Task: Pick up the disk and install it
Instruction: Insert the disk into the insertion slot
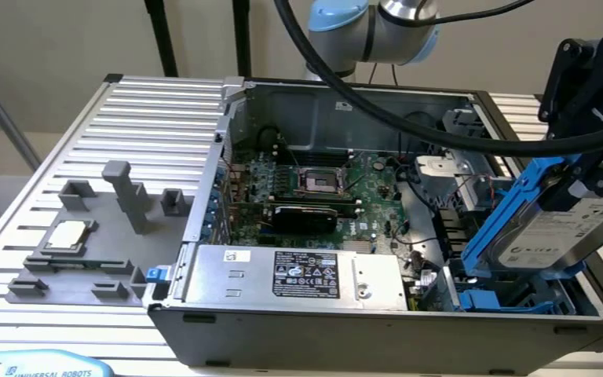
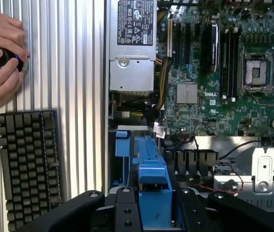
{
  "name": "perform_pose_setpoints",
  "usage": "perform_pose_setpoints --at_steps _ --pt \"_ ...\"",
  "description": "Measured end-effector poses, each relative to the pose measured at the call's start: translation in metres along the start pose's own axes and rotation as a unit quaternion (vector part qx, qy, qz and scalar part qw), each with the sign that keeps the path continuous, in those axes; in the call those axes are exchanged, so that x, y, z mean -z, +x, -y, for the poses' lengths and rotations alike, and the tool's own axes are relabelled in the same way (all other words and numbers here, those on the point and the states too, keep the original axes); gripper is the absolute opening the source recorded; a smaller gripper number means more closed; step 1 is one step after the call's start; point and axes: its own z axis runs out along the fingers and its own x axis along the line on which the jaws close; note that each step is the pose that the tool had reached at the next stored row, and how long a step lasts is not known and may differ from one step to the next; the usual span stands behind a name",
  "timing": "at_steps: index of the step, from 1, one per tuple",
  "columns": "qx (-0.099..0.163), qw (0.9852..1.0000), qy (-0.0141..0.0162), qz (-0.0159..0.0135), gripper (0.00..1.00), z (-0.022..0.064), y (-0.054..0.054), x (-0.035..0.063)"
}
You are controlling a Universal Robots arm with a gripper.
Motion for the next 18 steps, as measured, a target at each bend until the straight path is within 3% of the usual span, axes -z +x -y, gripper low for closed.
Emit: perform_pose_setpoints --at_steps 6,11,18 --pt "0.000 1.0000 -0.0018 0.0000 0.33 0.0001 0.000 -0.0041" --pt "-0.001 1.0000 -0.0060 -0.0004 0.33 0.0002 0.000 -0.0087" --pt "-0.002 1.0000 -0.0096 -0.0011 0.33 0.0003 0.000 -0.0117"
